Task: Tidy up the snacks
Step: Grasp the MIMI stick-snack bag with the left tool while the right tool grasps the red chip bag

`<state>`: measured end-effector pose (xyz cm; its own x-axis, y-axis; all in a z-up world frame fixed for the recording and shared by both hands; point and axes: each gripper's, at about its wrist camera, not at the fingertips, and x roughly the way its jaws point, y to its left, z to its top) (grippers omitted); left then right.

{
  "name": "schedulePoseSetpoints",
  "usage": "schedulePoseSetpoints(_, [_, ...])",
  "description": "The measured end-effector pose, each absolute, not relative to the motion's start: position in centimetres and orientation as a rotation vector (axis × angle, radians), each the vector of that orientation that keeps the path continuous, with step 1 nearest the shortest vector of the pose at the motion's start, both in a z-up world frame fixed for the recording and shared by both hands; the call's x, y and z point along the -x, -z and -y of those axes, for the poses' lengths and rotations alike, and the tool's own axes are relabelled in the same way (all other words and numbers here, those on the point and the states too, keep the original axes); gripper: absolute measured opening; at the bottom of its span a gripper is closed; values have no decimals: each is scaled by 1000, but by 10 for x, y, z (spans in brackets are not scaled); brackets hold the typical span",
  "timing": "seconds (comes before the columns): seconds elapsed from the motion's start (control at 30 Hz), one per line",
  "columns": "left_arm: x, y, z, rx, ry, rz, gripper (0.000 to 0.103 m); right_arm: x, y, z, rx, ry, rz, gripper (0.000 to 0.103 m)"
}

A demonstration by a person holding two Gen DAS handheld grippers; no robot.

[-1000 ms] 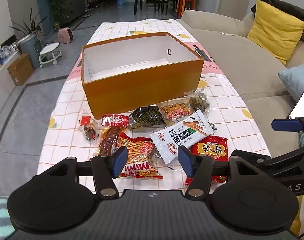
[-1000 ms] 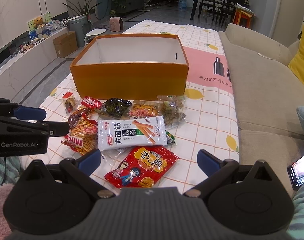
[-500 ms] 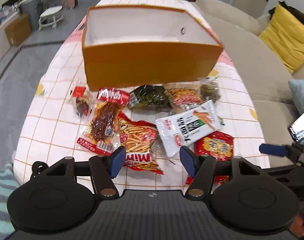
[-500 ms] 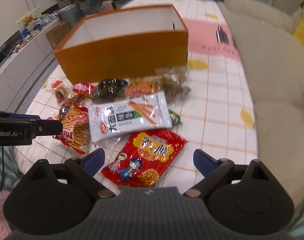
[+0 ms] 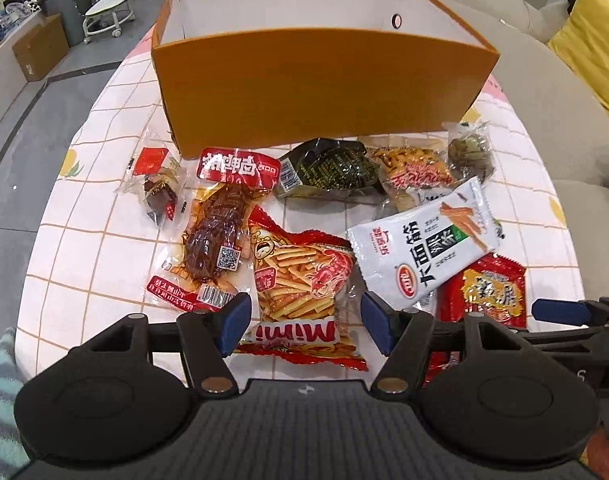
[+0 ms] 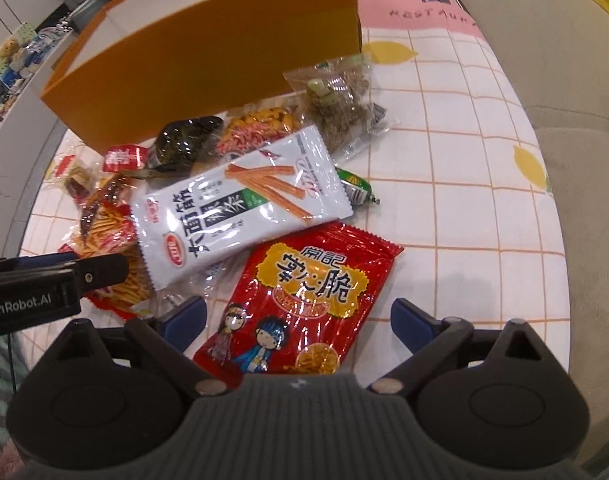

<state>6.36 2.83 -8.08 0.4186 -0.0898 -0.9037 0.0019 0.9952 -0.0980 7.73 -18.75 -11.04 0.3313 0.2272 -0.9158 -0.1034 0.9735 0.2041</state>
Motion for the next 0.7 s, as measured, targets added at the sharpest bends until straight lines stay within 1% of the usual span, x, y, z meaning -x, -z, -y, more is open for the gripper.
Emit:
schedulePoseSetpoints(0.13, [-66,87,-29,80,53,-1148,74,-82,117,185,-117,-204,-1229,95])
schedulePoseSetpoints(0.27, [-69,93,-29,81,55,-1161,73,-86,123,183,-124,-201,-1242,91])
schedulePoseSetpoints(0.3, [-70,95,-29,79,55,-1167,72,-85,125,181,-117,-200,-1245,91])
schedulePoseSetpoints(0.33, [-70,96,-28,80,55,-1170,69,-85,126,180,-110,-201,-1245,91])
schedulePoseSetpoints(0.4, [-70,97,-29,85,60,-1168,66,-84,125,179,-99,-205,-1232,84])
schedulePoseSetpoints(0.47, [-69,96,-30,91,57,-1161,57,-84,123,179,-96,-210,-1222,80])
schedulePoseSetpoints(0.5, [-69,95,-30,89,54,-1159,51,-84,122,180,-101,-212,-1222,77])
schedulePoseSetpoints(0.57, [-68,94,-31,94,54,-1157,49,-83,121,182,-113,-217,-1217,72])
schedulePoseSetpoints(0.7, [-63,87,-30,85,51,-1137,46,-79,118,187,-124,-231,-1216,71])
